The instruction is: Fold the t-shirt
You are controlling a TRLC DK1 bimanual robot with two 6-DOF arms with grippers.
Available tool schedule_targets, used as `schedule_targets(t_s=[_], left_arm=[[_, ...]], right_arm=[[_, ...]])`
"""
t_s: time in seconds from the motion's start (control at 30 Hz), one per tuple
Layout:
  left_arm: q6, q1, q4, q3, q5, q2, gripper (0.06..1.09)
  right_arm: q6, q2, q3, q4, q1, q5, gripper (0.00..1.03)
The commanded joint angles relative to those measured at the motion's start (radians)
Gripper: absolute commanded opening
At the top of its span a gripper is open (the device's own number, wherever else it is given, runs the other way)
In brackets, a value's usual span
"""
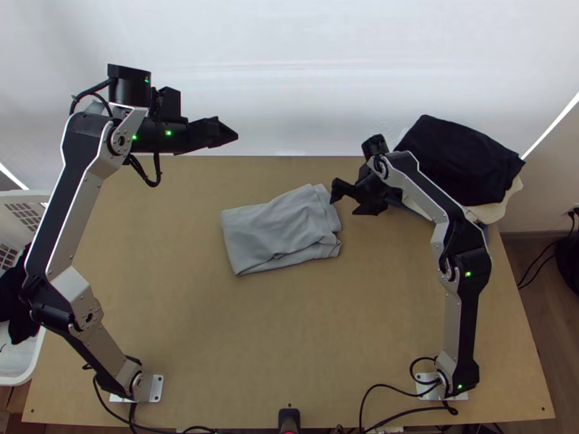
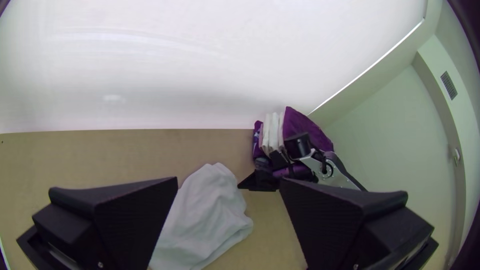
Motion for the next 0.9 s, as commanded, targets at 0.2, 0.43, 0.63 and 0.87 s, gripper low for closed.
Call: schedule_targets(t_s=[0.2, 0.43, 0.63, 0.87], left_arm=[[0.006, -0.005, -0.020, -0.001, -0.004, -0.039, 1.05], [0.006, -0.001, -0.025, -0.001, -0.004, -0.041, 1.05], [0.006, -0.003, -0.025, -0.001, -0.004, -0.041, 1.05], [0.007, 0.002, -0.025, 0.002, -0.004, -0.041, 1.05]], right_arm=[[-0.029, -0.007, -0.018, 0.006, 0.047, -0.070, 0.99], [-0.045, 0.022, -0.032, 0.006, 0.084, -0.086, 0.99], [-0.071, 0.050, -0.029, 0.006, 0.092, -0.086, 0.99], [-0.101, 0.051, -0.061, 0.011, 0.083, -0.087, 0.99]])
